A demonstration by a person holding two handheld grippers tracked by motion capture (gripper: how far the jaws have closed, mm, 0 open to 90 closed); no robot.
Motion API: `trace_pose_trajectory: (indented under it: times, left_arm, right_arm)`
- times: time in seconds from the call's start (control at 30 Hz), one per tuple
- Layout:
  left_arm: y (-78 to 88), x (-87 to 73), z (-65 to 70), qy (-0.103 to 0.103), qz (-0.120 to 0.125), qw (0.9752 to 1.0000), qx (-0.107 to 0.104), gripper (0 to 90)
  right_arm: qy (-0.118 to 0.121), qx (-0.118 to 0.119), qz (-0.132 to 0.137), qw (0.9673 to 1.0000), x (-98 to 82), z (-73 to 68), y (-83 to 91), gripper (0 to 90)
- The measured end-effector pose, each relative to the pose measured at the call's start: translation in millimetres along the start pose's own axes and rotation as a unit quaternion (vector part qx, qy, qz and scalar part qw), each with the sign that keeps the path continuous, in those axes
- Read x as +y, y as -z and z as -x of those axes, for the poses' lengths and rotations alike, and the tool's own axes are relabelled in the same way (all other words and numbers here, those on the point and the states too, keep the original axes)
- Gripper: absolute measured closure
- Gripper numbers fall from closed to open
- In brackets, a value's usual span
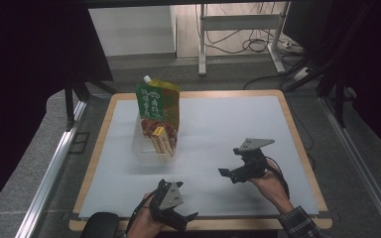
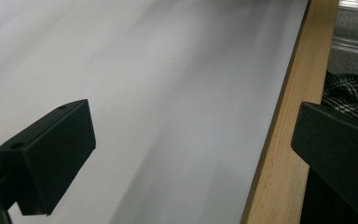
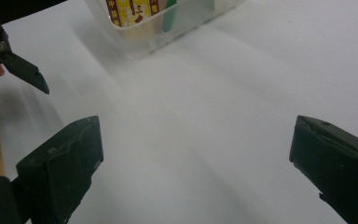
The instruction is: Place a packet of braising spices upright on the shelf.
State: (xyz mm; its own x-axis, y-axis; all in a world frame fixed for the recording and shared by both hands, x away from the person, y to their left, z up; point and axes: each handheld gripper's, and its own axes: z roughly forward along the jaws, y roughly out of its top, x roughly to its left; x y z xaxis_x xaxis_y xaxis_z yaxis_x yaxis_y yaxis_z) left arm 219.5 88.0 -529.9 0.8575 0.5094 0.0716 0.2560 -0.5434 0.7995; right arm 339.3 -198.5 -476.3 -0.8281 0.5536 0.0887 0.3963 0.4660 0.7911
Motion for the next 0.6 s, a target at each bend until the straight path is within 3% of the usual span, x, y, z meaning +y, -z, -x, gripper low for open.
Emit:
trace_pose_trajectory:
  times: [0.23, 0.6]
  left_arm:
    - [0.2, -1.2, -3.4, 0.014, -0.004, 0.9999, 0.002, 0.0]
    - [-0.2, -2.8, -7.5, 0.026, -0.014, 0.9995, 0.008, 0.0]
  right_arm:
    - [-0.003, -0.018, 0.002, 0.9998, -16.2, 1.0, 15.8, 2.4]
    - [-0.01, -0.039, -0.032, 0.9987, -45.0, 5.9, 28.9, 2.3]
